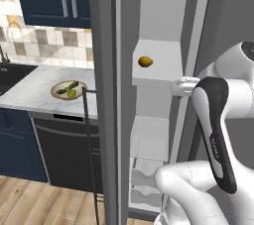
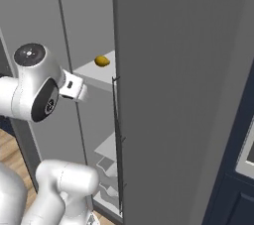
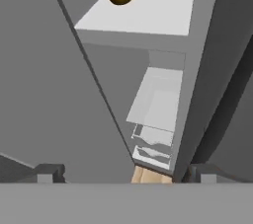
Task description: Take the squash, broccoli, and lemon from the freezer and place them in the bowl on the counter.
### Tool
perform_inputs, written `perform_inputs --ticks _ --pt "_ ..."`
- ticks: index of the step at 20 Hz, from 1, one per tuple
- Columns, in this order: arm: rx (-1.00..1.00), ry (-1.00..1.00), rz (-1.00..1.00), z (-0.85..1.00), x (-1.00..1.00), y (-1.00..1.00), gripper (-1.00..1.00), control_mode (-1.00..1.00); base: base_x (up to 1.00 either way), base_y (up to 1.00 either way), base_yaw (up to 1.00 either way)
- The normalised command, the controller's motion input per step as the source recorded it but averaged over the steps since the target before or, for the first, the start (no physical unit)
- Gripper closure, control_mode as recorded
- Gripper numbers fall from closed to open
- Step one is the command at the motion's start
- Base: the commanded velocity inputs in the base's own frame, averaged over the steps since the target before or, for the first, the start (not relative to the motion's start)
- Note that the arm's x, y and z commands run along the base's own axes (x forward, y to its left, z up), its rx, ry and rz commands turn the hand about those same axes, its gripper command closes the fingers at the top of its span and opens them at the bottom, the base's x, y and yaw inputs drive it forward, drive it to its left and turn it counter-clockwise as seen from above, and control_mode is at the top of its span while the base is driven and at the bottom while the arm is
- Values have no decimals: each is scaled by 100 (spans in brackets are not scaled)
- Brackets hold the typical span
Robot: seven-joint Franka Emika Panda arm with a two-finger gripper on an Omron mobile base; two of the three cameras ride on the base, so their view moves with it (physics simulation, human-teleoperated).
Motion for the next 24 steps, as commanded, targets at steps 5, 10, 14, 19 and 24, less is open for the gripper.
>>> perform_inputs --ticks 5,10,14,19,24 --pt "-30 -13 17 47 -2 8 -100 -100 0 0 0" --pt "-26 -10 34 25 0 0 -100 -100 0 0 0" --pt "-12 -12 35 0 21 0 -100 -100 0 0 0" --pt "-17 -5 27 0 26 16 -100 -100 0 0 0" --pt "-16 0 16 0 56 16 -100 -100 0 0 0"
